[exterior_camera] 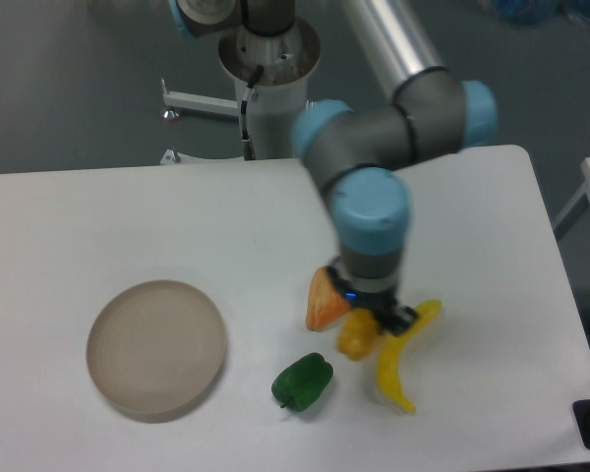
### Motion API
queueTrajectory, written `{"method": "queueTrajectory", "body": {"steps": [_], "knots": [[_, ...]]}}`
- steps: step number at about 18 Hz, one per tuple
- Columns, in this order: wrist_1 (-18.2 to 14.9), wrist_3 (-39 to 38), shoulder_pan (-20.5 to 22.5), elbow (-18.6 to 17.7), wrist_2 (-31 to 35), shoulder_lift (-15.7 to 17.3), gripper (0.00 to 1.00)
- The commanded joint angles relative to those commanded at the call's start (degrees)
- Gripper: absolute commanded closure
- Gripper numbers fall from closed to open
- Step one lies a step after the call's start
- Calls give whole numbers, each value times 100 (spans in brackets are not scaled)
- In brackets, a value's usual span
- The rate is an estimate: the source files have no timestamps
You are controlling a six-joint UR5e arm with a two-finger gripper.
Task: Place the yellow pepper on the plate
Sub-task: 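Carry the held yellow pepper with the gripper toward the beige plate, then lower the yellow pepper onto the plate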
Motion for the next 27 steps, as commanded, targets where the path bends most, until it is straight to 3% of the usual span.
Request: {"method": "queueTrajectory", "body": {"steps": [7, 13, 22, 27], "knots": [[9, -1407, -994, -273, 0, -9, 62], [26, -1822, -1548, -431, 0, -97, 62], [61, -1831, -1812, -475, -105, -387, 61], [246, -1831, -1812, -449, -105, -501, 60]]}}
